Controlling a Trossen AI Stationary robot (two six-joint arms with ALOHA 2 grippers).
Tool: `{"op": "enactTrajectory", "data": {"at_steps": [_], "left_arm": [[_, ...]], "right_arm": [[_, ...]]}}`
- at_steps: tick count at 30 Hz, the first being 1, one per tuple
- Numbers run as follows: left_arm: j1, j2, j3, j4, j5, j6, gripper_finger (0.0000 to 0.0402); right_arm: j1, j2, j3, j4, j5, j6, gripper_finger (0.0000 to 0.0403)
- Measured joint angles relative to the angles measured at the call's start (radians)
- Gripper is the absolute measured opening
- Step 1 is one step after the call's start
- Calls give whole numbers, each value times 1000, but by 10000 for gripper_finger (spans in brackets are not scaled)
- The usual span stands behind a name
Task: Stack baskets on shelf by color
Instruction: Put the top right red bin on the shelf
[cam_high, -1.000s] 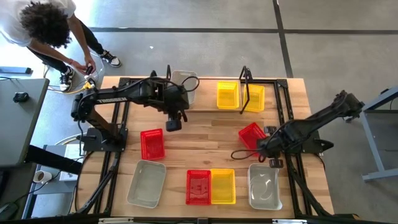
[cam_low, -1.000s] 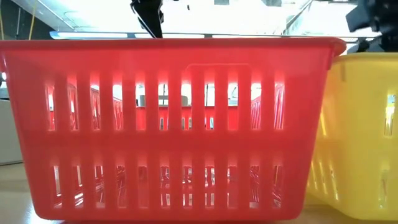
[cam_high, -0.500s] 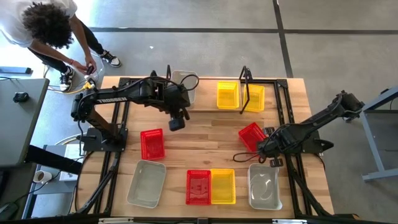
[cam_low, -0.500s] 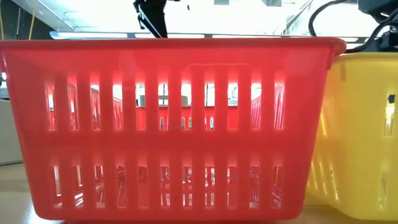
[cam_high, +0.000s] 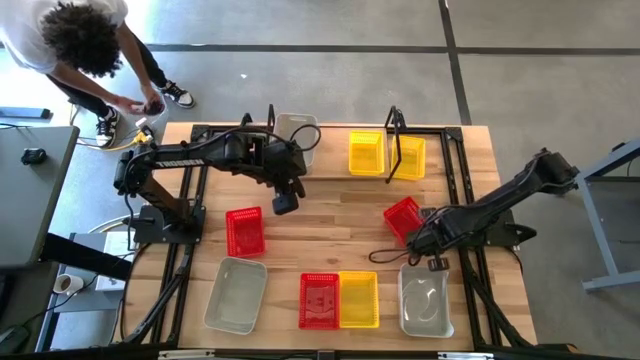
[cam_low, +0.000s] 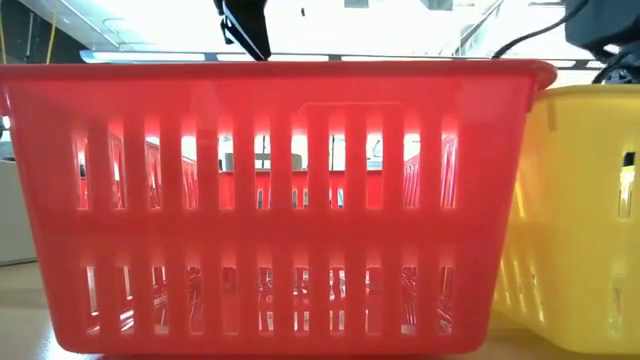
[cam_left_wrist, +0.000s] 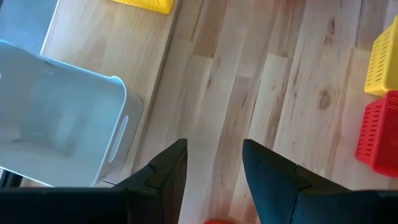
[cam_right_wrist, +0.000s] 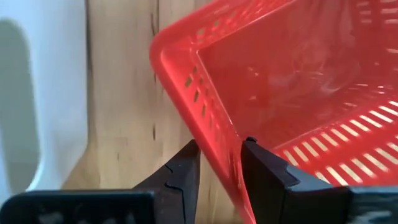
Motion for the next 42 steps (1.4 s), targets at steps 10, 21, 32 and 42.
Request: {"op": "enactTrajectory", "data": {"at_steps": [10,21,32,42], "left_arm": [[-1,0,0,-9,0,7,145],[0,1,0,-9,-56,64,145],[66,-42,0,-55,-103,154,145],[157,-118,0,-63,-105,237,145]], "right_arm": [[0,73,1,33,-37,42,7],[0,71,168,23,18,180,1],[-68,87,467,25,144,156,0],[-239,232,739,33,285,-67,0]]}}
